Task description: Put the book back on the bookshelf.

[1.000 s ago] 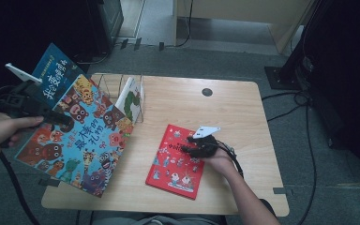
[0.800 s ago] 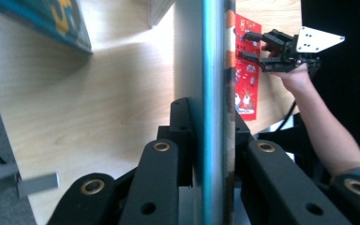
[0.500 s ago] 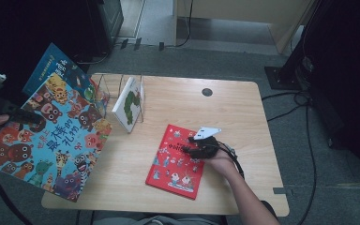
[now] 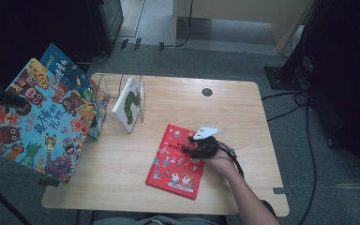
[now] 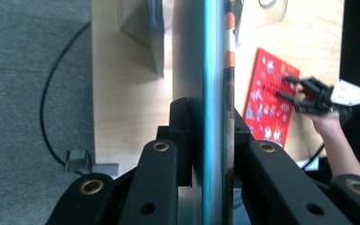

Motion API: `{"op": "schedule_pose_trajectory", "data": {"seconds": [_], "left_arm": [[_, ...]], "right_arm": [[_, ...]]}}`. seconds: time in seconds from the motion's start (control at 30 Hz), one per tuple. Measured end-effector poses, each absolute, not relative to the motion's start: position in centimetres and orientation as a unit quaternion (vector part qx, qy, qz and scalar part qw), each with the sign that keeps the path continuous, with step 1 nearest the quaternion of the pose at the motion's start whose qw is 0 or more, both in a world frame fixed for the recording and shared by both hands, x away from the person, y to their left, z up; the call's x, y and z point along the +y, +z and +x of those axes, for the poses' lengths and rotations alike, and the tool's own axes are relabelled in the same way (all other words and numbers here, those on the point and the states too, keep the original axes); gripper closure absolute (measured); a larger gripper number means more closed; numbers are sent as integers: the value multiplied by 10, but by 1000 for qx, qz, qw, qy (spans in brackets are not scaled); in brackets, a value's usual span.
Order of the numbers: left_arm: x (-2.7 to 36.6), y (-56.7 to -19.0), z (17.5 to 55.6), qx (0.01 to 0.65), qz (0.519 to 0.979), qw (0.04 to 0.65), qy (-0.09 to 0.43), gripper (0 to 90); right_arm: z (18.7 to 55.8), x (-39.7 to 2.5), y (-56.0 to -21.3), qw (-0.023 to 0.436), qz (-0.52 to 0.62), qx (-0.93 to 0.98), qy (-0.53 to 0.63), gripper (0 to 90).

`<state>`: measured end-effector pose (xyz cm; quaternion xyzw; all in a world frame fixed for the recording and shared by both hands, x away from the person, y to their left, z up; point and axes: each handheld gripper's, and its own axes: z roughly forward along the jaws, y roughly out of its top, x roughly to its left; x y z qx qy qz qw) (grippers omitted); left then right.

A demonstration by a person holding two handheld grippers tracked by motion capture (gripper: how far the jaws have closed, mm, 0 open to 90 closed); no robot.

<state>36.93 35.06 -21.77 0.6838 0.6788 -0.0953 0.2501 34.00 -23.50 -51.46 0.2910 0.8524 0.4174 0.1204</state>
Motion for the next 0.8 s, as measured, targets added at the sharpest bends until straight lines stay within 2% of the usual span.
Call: {"op": "schedule_pose_trajectory", "data": {"seconds": [0.47,0.8], "left_arm": [[339,-211,422,695,671,248,-72,796],[323,-223,458,698,669,249,-58,795]], "right_arm": [[341,-236,-515,118,295,848,423,470],[335,-240,-516,120,302,844,427,470]]}}
